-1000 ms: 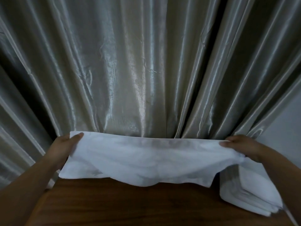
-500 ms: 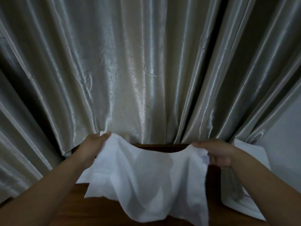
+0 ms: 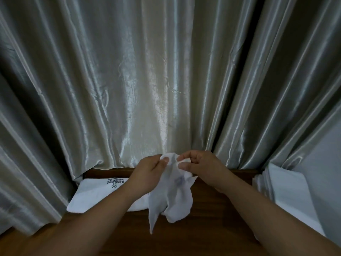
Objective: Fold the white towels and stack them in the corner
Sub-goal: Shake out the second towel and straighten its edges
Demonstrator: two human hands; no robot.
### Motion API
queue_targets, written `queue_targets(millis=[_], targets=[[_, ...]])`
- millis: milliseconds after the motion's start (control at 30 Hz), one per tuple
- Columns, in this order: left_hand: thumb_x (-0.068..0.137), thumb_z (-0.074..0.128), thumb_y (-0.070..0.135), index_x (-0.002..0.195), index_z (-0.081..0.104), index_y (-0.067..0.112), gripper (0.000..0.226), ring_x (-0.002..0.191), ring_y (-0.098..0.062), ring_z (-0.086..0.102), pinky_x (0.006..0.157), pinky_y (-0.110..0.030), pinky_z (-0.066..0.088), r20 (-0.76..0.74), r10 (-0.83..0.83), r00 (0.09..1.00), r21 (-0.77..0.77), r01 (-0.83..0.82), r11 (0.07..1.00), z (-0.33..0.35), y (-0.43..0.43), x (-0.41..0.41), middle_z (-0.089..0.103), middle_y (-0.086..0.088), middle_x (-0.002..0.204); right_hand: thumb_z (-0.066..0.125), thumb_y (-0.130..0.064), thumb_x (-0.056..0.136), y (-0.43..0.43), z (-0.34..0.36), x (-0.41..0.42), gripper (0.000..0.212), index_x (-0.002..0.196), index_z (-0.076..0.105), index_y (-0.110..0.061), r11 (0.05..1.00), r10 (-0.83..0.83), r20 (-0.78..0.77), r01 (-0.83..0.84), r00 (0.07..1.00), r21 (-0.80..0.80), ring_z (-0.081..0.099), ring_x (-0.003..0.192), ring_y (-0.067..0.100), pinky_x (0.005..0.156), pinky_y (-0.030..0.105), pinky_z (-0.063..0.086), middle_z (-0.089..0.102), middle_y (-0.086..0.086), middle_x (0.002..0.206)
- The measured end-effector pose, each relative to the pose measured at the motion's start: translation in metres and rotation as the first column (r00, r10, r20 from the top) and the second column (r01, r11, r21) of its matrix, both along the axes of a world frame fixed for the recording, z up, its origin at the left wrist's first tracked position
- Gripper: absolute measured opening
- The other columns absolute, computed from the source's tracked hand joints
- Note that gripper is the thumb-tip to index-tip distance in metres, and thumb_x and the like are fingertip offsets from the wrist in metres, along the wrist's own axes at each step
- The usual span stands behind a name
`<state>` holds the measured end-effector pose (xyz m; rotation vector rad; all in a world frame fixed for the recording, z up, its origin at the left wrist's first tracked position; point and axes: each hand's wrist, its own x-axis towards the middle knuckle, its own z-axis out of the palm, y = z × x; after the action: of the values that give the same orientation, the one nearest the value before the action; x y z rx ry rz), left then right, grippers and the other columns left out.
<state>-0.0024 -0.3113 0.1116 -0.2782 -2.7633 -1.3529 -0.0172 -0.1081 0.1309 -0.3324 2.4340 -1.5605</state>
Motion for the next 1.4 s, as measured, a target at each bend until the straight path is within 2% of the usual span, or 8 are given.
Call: queue_targets(millis=[300,533,700,900,1033,1133,1267,1400], targets=[[0.102,0.041,0.028,0.100,0.073,0.013,0.036,0.089,-0.028,0.067,0.084,-0.045,0.052,0.133,0.046,0.990,0.179,-0.070,0.981,0.000,0.001,-0.002,0.074,-0.011,0.093,0.061,-0.006,0.093,-0.002,-0.013,0.000,0.032,0.096,0.071,-0.036,0.991,0.069,-0.099,-0.056,0.993,0.122,0.069,0.082,-0.006,0.070,0.010,0.053,0.074,-0.022,0.084],[0.098,0.042,0.026,0.064,0.067,0.036,0.044,0.068,-0.006,0.058,0.068,-0.026,0.042,0.138,-0.011,0.990,0.269,-0.027,0.963,-0.004,0.013,0.002,0.065,0.012,0.065,0.057,-0.026,0.098,-0.014,-0.013,-0.002,0.024,0.086,0.072,-0.011,0.979,0.038,-0.213,0.007,0.976,0.205,0.070,0.061,0.010,0.070,0.031,0.061,0.074,0.000,0.068],[0.103,0.037,0.010,0.084,0.072,0.019,0.041,0.073,0.001,0.063,0.067,-0.009,0.043,0.138,-0.035,0.990,0.291,-0.007,0.957,-0.002,0.012,0.006,0.073,0.008,0.077,0.058,-0.042,0.096,-0.013,-0.012,-0.004,0.040,0.073,0.068,-0.011,0.961,0.076,-0.244,-0.006,0.967,0.277,0.069,0.056,0.011,0.068,0.038,0.061,0.071,0.002,0.061],[0.101,0.038,0.009,0.070,0.066,0.022,0.044,0.064,-0.002,0.059,0.065,-0.020,0.044,0.141,-0.002,0.990,0.257,-0.034,0.966,0.000,0.014,0.009,0.067,0.010,0.063,0.058,-0.057,0.091,-0.012,-0.008,-0.005,0.049,0.082,0.070,-0.010,0.923,0.155,-0.148,-0.090,0.977,0.375,0.070,0.056,0.011,0.068,0.034,0.062,0.072,0.005,0.065],[0.103,0.041,0.019,0.098,0.072,0.007,0.034,0.091,-0.027,0.063,0.078,-0.027,0.039,0.124,0.007,0.992,0.205,-0.032,0.978,0.001,0.017,0.015,0.072,-0.016,0.096,0.053,-0.066,0.088,-0.012,-0.007,-0.005,0.060,0.083,0.072,-0.010,0.913,0.170,-0.170,-0.090,0.971,0.397,0.069,0.053,0.011,0.068,0.034,0.061,0.071,0.006,0.062],[0.098,0.035,0.027,0.095,0.074,0.038,0.042,0.093,-0.023,0.064,0.084,-0.032,0.047,0.109,-0.080,0.991,0.210,0.055,0.976,0.003,0.018,0.018,0.072,-0.005,0.092,0.054,-0.066,0.088,-0.011,-0.008,-0.006,0.058,0.083,0.073,-0.012,0.907,0.195,-0.184,-0.106,0.963,0.408,0.069,0.055,0.015,0.067,0.035,0.061,0.071,0.007,0.064],[0.105,0.038,0.022,0.118,0.062,-0.005,0.039,0.120,-0.040,0.054,0.095,-0.038,0.042,0.212,-0.006,0.977,0.204,-0.038,0.978,0.004,0.019,0.024,0.062,-0.027,0.124,0.053,-0.062,0.090,-0.009,-0.010,-0.006,0.051,0.084,0.072,-0.016,0.891,0.224,-0.173,-0.129,0.959,0.435,0.068,0.057,0.018,0.065,0.036,0.059,0.071,0.008,0.065],[0.098,0.040,0.032,0.097,0.076,0.022,0.038,0.097,-0.010,0.068,0.088,-0.036,0.049,0.180,-0.120,0.976,0.236,0.076,0.969,0.004,0.020,0.021,0.077,0.002,0.096,0.047,-0.060,0.095,-0.009,-0.009,-0.004,0.054,0.074,0.067,-0.015,0.879,0.244,-0.211,-0.123,0.947,0.461,0.063,0.051,0.015,0.063,0.031,0.056,0.068,0.006,0.059]])
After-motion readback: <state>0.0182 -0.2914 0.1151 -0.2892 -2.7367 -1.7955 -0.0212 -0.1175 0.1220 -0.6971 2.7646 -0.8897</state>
